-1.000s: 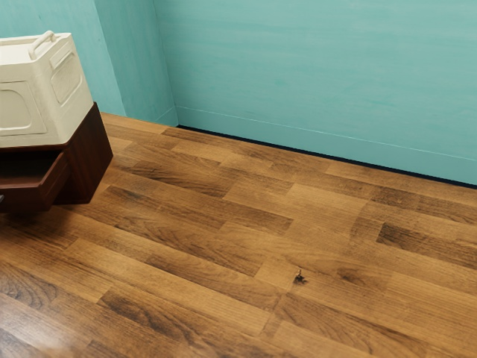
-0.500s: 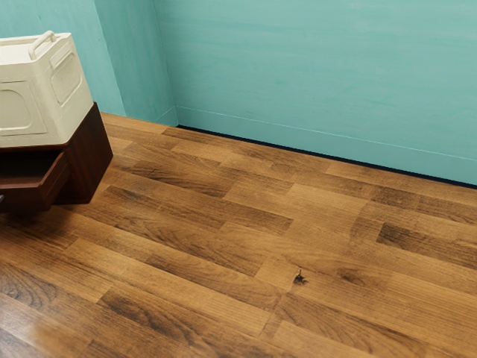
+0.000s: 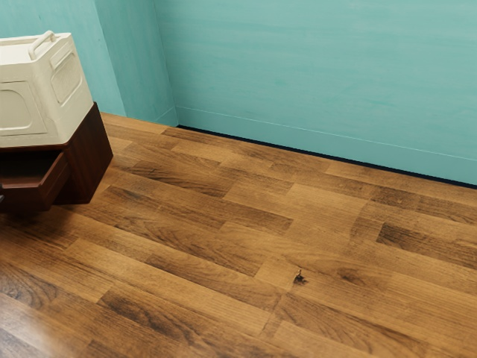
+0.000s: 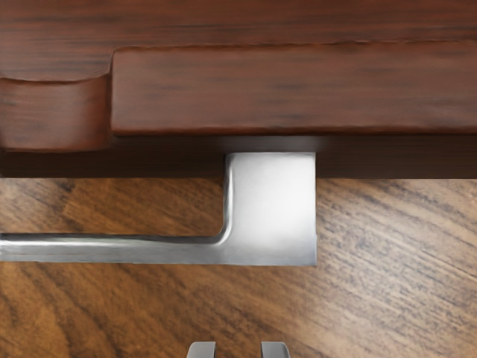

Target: Push the drawer handle with one arm to close the drawer

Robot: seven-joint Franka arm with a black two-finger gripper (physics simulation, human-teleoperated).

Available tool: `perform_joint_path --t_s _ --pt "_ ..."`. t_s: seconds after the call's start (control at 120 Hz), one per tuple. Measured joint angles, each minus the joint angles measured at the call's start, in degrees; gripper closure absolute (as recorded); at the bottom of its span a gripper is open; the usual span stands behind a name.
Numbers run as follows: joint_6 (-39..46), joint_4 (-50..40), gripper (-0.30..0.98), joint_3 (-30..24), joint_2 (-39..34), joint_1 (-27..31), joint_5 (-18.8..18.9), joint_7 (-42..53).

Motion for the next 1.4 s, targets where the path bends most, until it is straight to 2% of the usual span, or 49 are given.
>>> perform_joint_path --t_s 0.45,0.8,1.183,1.4 --pt "7.7 5.4 0.72 -0.1 8.6 0.8 -5.3 6.3" --pt "9.8 12.2 0.71 -0.6 14.0 0.8 -8.7 9.9" --pt "12.2 19.4 0.71 -1.7 20.0 1.3 -11.2 12.4" --pt "15.2 20.5 0.70 -2.5 21.2 2.1 -12.0 13.5"
